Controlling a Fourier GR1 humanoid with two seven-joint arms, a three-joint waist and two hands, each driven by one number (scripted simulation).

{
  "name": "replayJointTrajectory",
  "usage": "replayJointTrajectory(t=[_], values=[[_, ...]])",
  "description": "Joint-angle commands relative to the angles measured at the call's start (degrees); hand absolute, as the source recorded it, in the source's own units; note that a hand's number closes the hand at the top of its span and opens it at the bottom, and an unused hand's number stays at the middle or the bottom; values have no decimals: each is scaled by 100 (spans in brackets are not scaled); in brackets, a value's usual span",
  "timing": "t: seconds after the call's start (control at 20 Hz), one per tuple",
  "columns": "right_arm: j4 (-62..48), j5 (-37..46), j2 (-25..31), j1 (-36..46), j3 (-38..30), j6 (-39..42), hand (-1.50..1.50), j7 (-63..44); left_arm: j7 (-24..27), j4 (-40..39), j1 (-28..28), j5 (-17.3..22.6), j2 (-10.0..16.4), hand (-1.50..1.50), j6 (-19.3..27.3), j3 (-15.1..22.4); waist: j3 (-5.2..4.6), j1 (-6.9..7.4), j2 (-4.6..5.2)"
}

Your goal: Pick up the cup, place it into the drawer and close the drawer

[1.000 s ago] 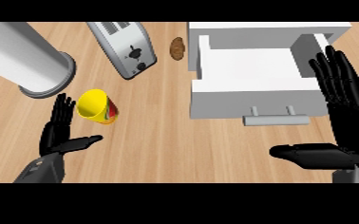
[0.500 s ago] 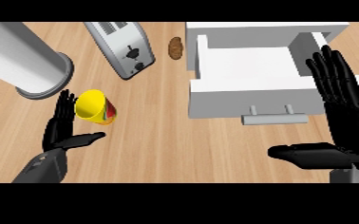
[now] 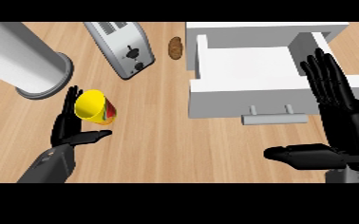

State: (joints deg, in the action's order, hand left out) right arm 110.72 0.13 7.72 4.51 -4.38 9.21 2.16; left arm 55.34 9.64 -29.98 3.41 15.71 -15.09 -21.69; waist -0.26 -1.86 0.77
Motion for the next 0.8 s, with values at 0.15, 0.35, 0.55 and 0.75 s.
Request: replayJointTrajectory(t=[0.15,0.35,0.55,0.75], values=[[35,47,-124,174,140,-112,-150,-283,173,87,-256,113,-155,-150,-917,-24,2,24,-11],[-273,-166,35,196,-194,26,-150,-16,424,168,-33,45,-289,150,-1331,99,4,42,0],[89,-213,108,63,-141,102,-150,-280,70,196,-268,312,-256,150,-1728,-86,-3,-31,0],[-110,-33,44,131,-59,30,-150,-143,382,373,-158,262,-343,150,-1788,-1,-1,4,10]])
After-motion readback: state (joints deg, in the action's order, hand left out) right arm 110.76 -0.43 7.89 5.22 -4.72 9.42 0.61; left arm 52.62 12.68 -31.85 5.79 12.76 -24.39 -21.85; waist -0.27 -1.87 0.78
